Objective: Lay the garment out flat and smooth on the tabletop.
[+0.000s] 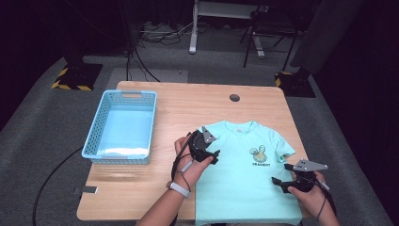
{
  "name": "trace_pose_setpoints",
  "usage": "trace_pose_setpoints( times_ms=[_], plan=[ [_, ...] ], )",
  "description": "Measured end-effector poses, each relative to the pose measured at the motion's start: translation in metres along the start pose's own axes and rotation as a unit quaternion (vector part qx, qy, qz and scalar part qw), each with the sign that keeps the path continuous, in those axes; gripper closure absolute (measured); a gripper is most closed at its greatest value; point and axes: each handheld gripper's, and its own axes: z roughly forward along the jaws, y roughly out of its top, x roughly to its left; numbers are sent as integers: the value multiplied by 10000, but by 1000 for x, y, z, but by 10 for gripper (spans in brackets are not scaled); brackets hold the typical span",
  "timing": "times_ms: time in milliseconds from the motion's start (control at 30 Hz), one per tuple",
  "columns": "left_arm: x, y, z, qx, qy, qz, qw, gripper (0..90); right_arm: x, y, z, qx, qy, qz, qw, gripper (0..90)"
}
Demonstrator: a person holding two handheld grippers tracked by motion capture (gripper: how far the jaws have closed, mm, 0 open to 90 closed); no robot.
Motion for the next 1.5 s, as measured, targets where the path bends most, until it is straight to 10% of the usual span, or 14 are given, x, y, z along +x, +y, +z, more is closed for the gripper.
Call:
trace_pose_setpoints(
  times_ms=[933,1267,1500],
  plan=[
    [13,4,76,307,-291,57,9991,401,0,0,0,-3,4,3,10000,152],
    [16,2,67,158,-444,41,9989,855,0,0,0,-5,4,8,10000,154],
    [23,-5,47,21,-236,-22,9997,876,0,0,0,-7,-6,7,10000,158]
  ],
)
